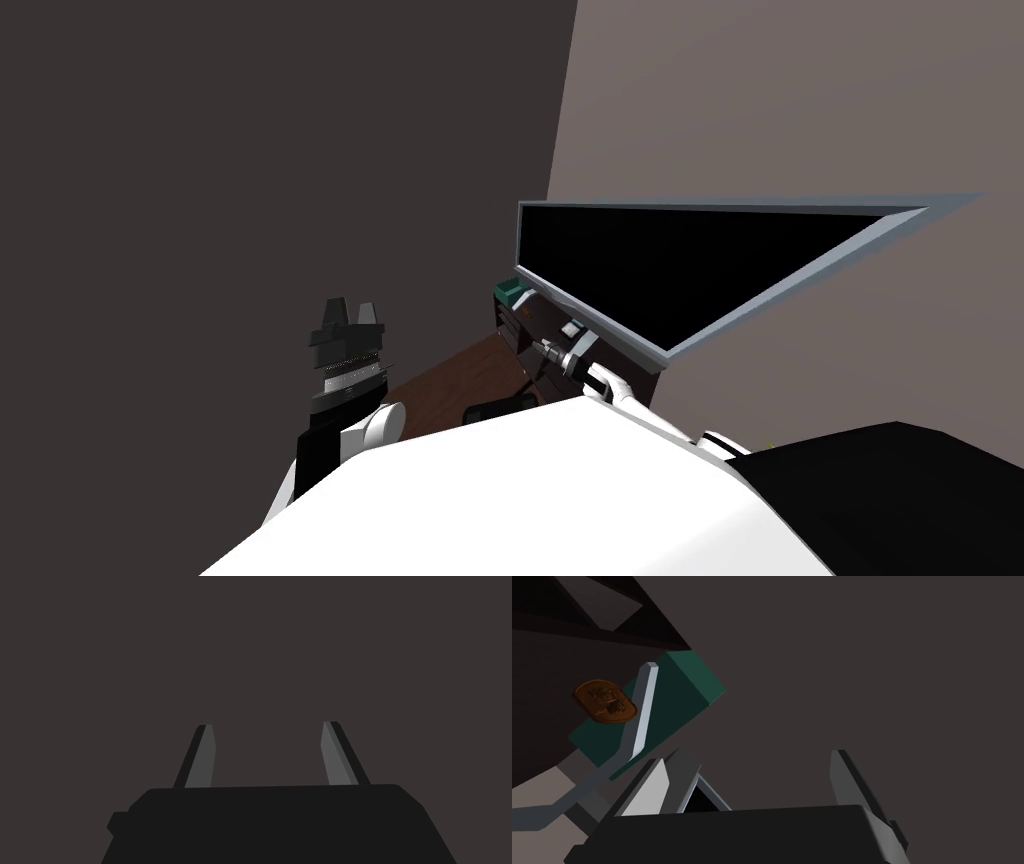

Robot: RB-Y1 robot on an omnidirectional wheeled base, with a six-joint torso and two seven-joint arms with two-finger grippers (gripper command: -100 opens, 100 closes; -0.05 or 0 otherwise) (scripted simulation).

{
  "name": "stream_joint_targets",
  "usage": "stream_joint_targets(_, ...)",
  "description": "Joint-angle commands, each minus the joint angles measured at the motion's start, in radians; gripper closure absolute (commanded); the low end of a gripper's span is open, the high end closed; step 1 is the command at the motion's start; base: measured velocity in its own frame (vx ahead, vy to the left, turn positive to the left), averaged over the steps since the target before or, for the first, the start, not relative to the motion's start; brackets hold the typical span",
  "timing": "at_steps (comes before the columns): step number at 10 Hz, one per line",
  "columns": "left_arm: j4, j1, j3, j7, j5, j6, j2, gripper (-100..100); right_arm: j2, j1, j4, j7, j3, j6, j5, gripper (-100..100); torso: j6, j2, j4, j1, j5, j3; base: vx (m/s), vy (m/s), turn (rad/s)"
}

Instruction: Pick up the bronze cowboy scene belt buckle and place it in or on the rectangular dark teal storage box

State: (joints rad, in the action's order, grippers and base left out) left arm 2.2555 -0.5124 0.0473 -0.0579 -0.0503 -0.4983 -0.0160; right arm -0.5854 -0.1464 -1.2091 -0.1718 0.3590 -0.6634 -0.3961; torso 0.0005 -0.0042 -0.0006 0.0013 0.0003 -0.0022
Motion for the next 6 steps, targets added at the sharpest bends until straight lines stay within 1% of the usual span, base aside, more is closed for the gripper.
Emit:
stream_joint_targets(1, 0.0, 0.0, 0.0, 0.0, 0.0, 0.0, 0.0, 0, -0.046, 0.01, 0.05, -0.004, 0.025, 0.0, -0.021, -100, 0.0, 0.0, 0.0, 0.0, 0.0, 0.0, 0.066, 0.049, 0.214)
stream_joint_targets(2, 0.0, 0.0, 0.0, 0.0, 0.0, 0.0, 0.0, 0, -0.046, 0.01, 0.048, -0.004, 0.025, 0.0, -0.021, -100, 0.0, -0.001, 0.0, 0.001, 0.0, 0.0, 0.069, 0.033, 0.081)
stream_joint_targets(4, 0.0, 0.0, 0.0, 0.0, 0.0, 0.0, 0.0, 0, -0.046, 0.01, 0.067, -0.004, 0.025, 0.0, -0.021, -100, 0.0, 0.0, 0.0, -0.001, 0.0, 0.0, 0.021, 0.006, -0.016)
stream_joint_targets(5, 0.0, 0.0, 0.0, 0.0, 0.0, 0.0, 0.0, 0, -0.082, 0.018, 0.105, -0.01, 0.049, 0.007, -0.041, -100, 0.0, 0.002, 0.0, -0.001, 0.0, 0.001, 0.041, 0.042, 0.188)
stream_joint_targets(6, 0.0, 0.0, 0.0, 0.0, 0.0, 0.0, 0.0, 0, -0.082, 0.018, 0.117, -0.01, 0.049, 0.007, -0.041, -100, 0.0, 0.001, 0.0, 0.001, 0.0, 0.0, 0.067, 0.032, 0.121)
